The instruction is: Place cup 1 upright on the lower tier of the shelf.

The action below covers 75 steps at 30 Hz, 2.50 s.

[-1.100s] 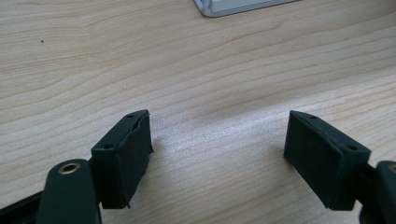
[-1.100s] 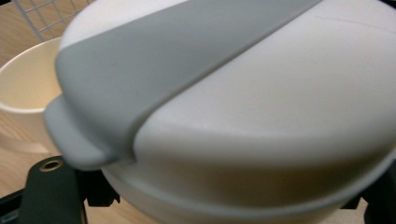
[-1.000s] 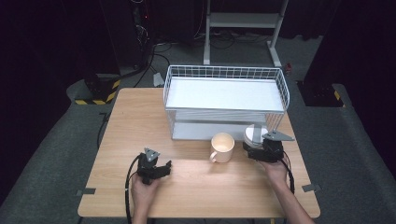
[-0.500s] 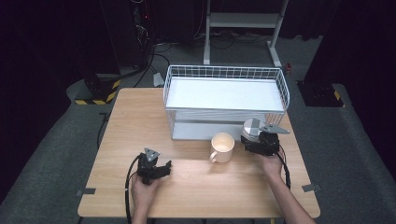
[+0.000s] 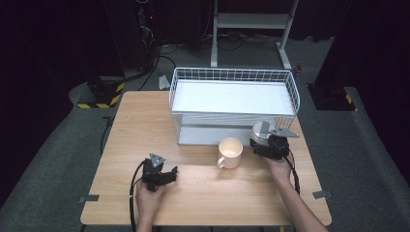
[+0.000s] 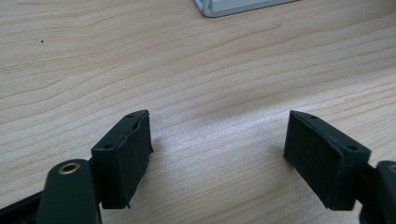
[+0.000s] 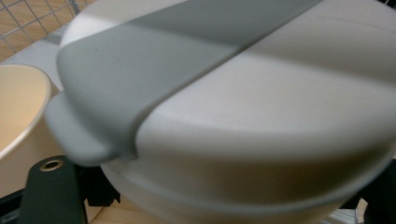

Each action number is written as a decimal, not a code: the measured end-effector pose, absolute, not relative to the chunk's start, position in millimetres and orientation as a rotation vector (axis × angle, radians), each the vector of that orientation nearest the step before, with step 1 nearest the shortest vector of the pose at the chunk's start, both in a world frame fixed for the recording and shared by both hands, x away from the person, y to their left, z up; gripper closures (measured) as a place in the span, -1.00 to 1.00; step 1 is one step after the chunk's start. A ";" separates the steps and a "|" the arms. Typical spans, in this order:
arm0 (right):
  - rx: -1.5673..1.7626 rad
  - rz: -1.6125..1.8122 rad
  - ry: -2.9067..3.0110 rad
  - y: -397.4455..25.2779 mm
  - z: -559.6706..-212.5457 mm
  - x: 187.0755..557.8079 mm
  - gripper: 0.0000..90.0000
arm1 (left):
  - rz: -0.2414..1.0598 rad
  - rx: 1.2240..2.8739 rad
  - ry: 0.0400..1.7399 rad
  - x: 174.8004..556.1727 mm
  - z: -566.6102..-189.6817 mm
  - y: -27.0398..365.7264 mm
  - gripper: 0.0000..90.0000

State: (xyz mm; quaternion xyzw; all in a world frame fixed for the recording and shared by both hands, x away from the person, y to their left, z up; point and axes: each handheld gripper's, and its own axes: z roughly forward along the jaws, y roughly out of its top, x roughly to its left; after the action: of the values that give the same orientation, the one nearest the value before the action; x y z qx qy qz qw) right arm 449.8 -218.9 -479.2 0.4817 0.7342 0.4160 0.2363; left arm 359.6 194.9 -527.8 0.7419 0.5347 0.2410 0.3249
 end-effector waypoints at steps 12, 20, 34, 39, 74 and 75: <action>1.303 1.120 2.020 -211.4 -478.9 461.7 -0.59 | 0.632 1.946 1.401 359.7 -527.7 195.0 -0.48; 1.272 1.162 1.983 -211.9 -484.0 468.1 -0.58 | 0.631 1.946 1.402 359.7 -527.7 194.9 -0.49; 1.298 1.117 1.997 -207.1 -479.6 476.3 -0.59 | 0.631 1.943 1.404 359.3 -527.8 194.8 -0.48; 1.310 1.130 1.986 -207.6 -480.0 480.2 -0.59 | 0.633 1.944 1.402 359.4 -527.8 194.8 -0.48; 1.291 1.108 2.041 -209.9 -479.0 483.7 -0.60 | 0.635 1.946 1.401 359.4 -527.8 195.0 -0.48; 1.282 1.116 2.042 -211.2 -480.0 483.2 -0.60 | 0.634 1.945 1.401 359.4 -527.8 195.0 -0.48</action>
State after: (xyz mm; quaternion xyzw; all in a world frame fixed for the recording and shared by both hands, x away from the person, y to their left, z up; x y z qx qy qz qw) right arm 483.2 -211.2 -480.0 0.4684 0.7462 0.4076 0.2400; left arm 359.4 195.0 -527.8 0.7419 0.5343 0.2420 0.3249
